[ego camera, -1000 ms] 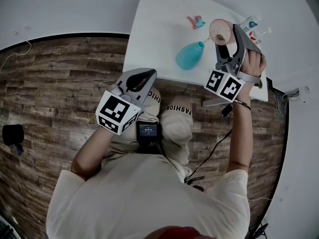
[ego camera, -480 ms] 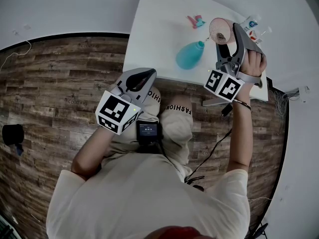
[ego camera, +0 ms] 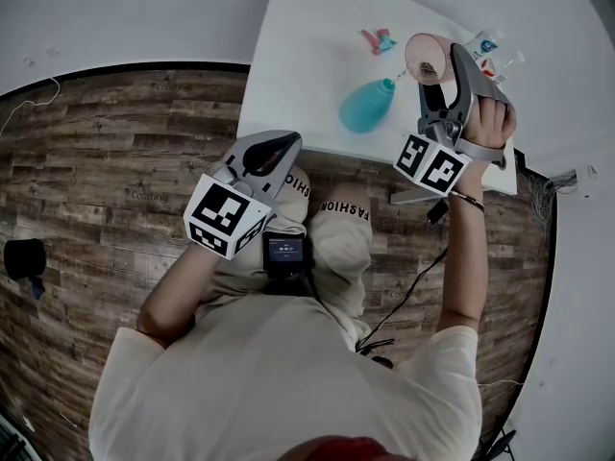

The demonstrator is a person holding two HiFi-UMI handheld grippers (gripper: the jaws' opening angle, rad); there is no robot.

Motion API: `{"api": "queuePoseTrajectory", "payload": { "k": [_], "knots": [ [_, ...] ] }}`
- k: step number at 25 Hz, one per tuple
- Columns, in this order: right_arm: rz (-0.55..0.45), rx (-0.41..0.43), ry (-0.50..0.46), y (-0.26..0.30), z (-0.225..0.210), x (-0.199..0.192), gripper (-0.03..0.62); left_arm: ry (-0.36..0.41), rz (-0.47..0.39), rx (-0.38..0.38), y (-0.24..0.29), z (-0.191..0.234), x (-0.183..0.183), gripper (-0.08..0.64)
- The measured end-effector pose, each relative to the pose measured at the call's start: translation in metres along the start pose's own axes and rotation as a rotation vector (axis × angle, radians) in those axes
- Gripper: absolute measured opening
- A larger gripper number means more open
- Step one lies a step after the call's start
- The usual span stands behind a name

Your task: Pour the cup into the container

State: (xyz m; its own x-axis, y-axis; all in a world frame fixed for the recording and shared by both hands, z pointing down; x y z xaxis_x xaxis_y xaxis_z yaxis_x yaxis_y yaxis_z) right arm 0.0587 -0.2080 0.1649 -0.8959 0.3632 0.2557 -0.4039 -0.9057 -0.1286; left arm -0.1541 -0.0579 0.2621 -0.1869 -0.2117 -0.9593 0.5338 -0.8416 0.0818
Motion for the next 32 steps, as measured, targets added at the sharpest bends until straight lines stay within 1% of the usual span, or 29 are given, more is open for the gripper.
{"api": "queuePoseTrajectory", "payload": {
  "k": [11,25,29,32],
  "knots": [
    [-0.001,-0.027,-0.054,0.000,0.002,0.002,0.370,-0.001,-0.001,0.000,0.000,0.000,0.000,0.012],
    [-0.024,-0.081,-0.141,-0.003,0.003,0.007,0.370,-0.006,0.002,0.003,-0.002,0.001,-0.003,0.012],
    [-0.043,-0.098,-0.181,-0.005,0.006,0.011,0.370,-0.006,0.004,0.004,-0.002,0.002,-0.003,0.012],
    [-0.052,-0.103,-0.191,-0.005,0.007,0.012,0.370,-0.005,0.005,0.003,-0.002,0.002,-0.003,0.012]
  ]
}}
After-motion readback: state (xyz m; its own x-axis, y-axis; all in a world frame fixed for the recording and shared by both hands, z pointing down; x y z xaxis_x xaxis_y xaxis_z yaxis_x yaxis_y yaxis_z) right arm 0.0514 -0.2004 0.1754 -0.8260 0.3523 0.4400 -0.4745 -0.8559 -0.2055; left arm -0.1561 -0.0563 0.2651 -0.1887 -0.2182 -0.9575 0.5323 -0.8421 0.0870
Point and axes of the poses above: the fingertips, and each gripper's own axes: y forward along the fingers, z to its left, x out of its top, the point moved 10 cm from there along -y, backward along the fingers, and after that the axes turned 10 degrees about -y, right-handed, at the moved point
